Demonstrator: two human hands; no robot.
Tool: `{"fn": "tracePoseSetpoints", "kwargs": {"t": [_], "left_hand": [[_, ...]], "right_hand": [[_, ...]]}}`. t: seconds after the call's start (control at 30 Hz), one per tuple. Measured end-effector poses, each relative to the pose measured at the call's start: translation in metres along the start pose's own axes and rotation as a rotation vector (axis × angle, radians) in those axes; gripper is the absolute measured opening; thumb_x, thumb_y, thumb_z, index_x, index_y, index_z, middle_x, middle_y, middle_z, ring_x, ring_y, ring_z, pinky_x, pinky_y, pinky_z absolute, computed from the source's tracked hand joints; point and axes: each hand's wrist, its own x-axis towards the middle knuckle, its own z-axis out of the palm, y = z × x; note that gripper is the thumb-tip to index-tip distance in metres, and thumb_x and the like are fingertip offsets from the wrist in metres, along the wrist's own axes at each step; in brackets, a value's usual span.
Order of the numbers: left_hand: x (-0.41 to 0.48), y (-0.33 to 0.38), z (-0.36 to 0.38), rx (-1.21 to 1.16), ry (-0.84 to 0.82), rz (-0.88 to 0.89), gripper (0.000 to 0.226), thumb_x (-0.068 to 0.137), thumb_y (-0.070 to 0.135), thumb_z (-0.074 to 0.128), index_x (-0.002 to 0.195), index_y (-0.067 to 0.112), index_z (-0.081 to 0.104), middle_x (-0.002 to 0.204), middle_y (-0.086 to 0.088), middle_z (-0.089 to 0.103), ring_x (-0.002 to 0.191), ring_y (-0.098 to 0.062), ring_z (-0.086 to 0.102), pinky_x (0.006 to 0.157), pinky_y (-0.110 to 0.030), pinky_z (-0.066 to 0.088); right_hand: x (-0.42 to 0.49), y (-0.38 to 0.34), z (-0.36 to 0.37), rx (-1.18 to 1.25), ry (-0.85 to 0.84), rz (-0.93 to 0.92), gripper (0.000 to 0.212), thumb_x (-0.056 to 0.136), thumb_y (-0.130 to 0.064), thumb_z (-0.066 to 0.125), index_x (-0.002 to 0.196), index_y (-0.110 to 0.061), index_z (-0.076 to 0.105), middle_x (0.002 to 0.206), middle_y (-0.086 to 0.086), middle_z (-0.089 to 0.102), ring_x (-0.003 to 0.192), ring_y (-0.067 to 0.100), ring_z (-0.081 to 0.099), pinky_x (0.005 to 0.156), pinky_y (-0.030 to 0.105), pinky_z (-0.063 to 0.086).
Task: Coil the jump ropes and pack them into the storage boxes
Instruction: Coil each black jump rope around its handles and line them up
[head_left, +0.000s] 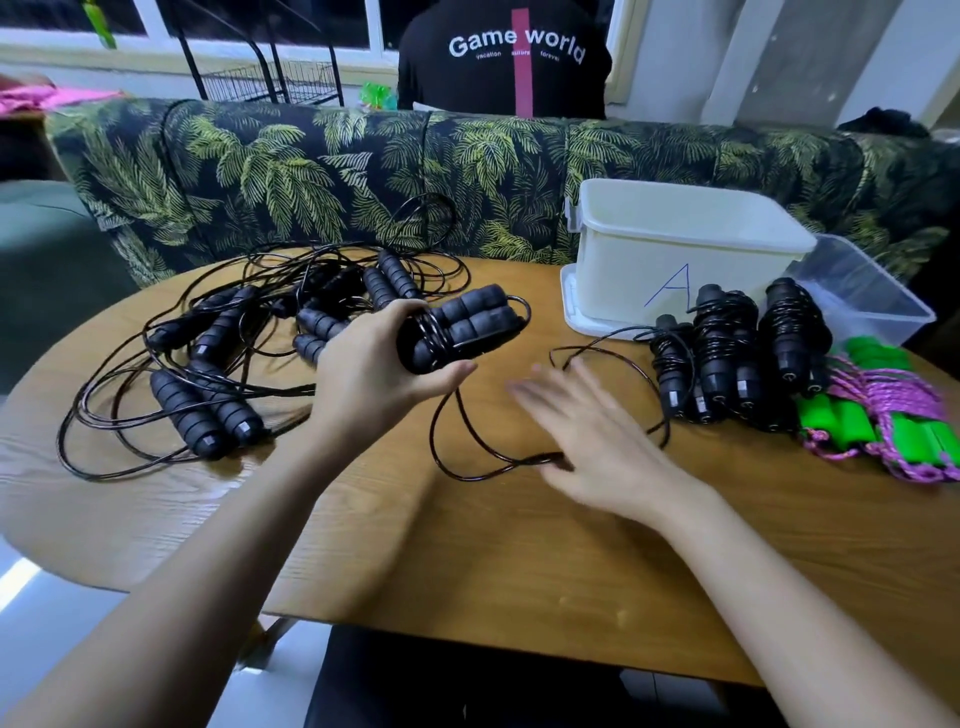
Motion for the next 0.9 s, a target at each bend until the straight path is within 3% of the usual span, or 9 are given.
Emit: {"fn": "tracePoseSetpoints", "kwargs": {"t": [0.1, 0.17, 0.23, 0.33, 0.53, 0.6, 0.67, 0.77, 0.9], "left_hand": [[0.002, 0.007, -0.001, 0.007, 0.019, 0.044, 0.083, 0.058, 0.078, 0.051, 0.118, 0.022, 0.064, 0.098, 0.0, 0.069, 0.095, -0.021, 0.063, 0.071, -0.026, 0.035], [0.002, 0.003, -0.004, 0.032, 0.001, 0.11, 0.08, 0.061, 0.076, 0.055, 0.117, 0.02, 0.064, 0.097, 0.001, 0.069, 0.093, -0.023, 0.063, 0.071, -0.027, 0.039], [0.0, -0.005, -0.005, 0.082, -0.031, 0.2, 0.079, 0.063, 0.074, 0.058, 0.118, 0.017, 0.064, 0.1, -0.001, 0.07, 0.091, -0.025, 0.063, 0.075, -0.032, 0.045], [-0.006, -0.017, -0.007, 0.098, -0.018, 0.244, 0.077, 0.065, 0.07, 0.061, 0.118, 0.015, 0.063, 0.102, -0.003, 0.071, 0.09, -0.026, 0.062, 0.076, -0.037, 0.048], [-0.006, -0.023, -0.008, 0.026, 0.015, 0.193, 0.077, 0.066, 0.068, 0.063, 0.119, 0.013, 0.063, 0.106, -0.003, 0.07, 0.094, -0.025, 0.061, 0.08, -0.039, 0.048], [-0.006, -0.018, -0.005, 0.021, 0.013, 0.173, 0.077, 0.065, 0.069, 0.062, 0.119, 0.014, 0.063, 0.106, -0.002, 0.07, 0.094, -0.024, 0.06, 0.08, -0.037, 0.047], [-0.005, -0.013, -0.004, 0.039, 0.006, 0.179, 0.076, 0.065, 0.071, 0.061, 0.119, 0.016, 0.062, 0.106, 0.0, 0.07, 0.094, -0.023, 0.058, 0.079, -0.036, 0.045], [0.002, -0.005, -0.002, 0.057, 0.012, 0.228, 0.075, 0.066, 0.07, 0.062, 0.118, 0.016, 0.063, 0.105, 0.0, 0.07, 0.092, -0.024, 0.058, 0.078, -0.036, 0.044], [0.011, 0.014, 0.002, 0.008, 0.042, 0.262, 0.076, 0.066, 0.07, 0.063, 0.118, 0.014, 0.064, 0.105, 0.001, 0.069, 0.093, -0.022, 0.057, 0.08, -0.036, 0.044]], "right_hand": [[0.012, -0.014, 0.006, -0.04, -0.117, -0.125, 0.053, 0.094, -0.055, 0.045, 0.128, -0.016, 0.055, 0.114, 0.004, 0.07, 0.118, 0.019, 0.06, 0.119, 0.033, 0.025], [0.007, -0.009, 0.013, -0.082, 0.01, -0.17, 0.045, 0.093, -0.055, 0.036, 0.089, -0.017, 0.059, 0.071, -0.001, 0.066, 0.075, 0.02, 0.067, 0.076, 0.032, 0.052], [-0.004, 0.006, 0.018, -0.083, 0.115, -0.134, 0.042, 0.094, -0.051, 0.037, 0.077, -0.017, 0.056, 0.059, -0.005, 0.056, 0.06, 0.017, 0.057, 0.047, 0.028, 0.046], [-0.019, 0.026, 0.021, -0.13, 0.138, -0.059, 0.048, 0.097, -0.052, 0.03, 0.078, -0.019, 0.06, 0.063, -0.01, 0.057, 0.062, 0.012, 0.049, 0.04, 0.025, 0.035], [-0.02, 0.035, 0.024, -0.172, 0.122, -0.003, 0.024, 0.092, -0.04, 0.055, 0.082, -0.018, 0.059, 0.075, -0.008, 0.056, 0.073, 0.016, 0.049, 0.052, 0.028, 0.042], [-0.017, 0.03, 0.023, -0.129, -0.042, 0.032, 0.035, 0.094, -0.048, 0.051, 0.114, -0.022, 0.062, 0.104, -0.009, 0.061, 0.099, 0.015, 0.05, 0.081, 0.031, 0.048], [-0.016, 0.022, 0.015, -0.027, -0.143, 0.056, 0.061, 0.09, -0.062, 0.048, 0.142, -0.029, 0.046, 0.132, -0.011, 0.051, 0.124, 0.011, 0.038, 0.109, 0.028, 0.031], [-0.009, 0.004, -0.002, 0.05, -0.126, 0.034, 0.082, 0.085, -0.075, 0.046, 0.153, -0.034, 0.029, 0.147, -0.014, 0.039, 0.139, 0.006, 0.02, 0.109, 0.018, 0.009], [0.019, -0.023, -0.001, 0.567, -0.038, 0.209, 0.059, 0.097, -0.054, 0.047, 0.148, -0.029, 0.034, 0.143, -0.008, 0.043, 0.131, 0.007, 0.041, 0.107, 0.03, 0.036]]}}
